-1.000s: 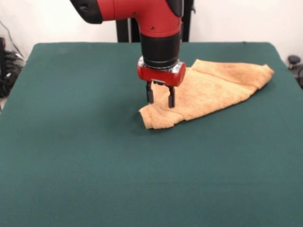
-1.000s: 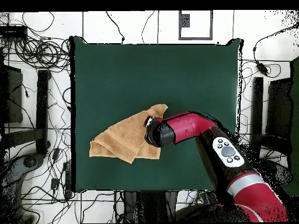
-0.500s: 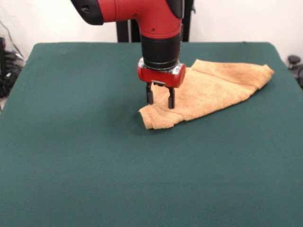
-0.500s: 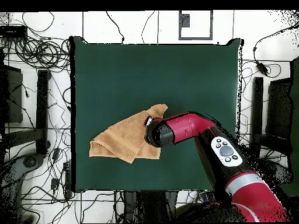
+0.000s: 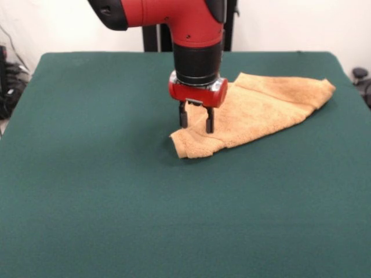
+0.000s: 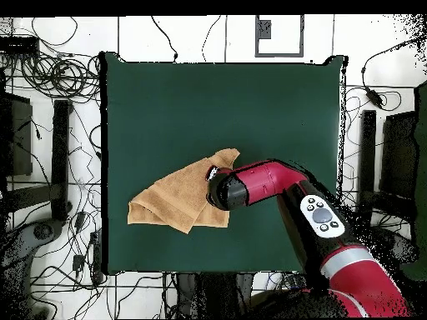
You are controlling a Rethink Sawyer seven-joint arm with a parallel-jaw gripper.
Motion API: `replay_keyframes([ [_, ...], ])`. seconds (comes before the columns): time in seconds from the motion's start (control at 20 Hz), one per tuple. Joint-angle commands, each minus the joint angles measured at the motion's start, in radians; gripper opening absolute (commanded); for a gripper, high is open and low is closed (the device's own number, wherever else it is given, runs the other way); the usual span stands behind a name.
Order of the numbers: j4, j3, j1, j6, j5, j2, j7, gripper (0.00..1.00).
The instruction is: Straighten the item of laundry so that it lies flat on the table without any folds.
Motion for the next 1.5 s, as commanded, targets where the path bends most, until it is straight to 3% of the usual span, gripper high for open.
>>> replay_keyframes([
  [0.05, -0.051, -0.021, 0.047, -0.051, -0.066, 0.031, -0.07, 0.0],
  [0.95, -0.046, -0.022, 0.05, -0.032, -0.048, 0.023, -0.075, 0.0],
  [1.5, -0.022, 0.028, 0.044, 0.157, 0.085, -0.064, -0.126, 0.0],
])
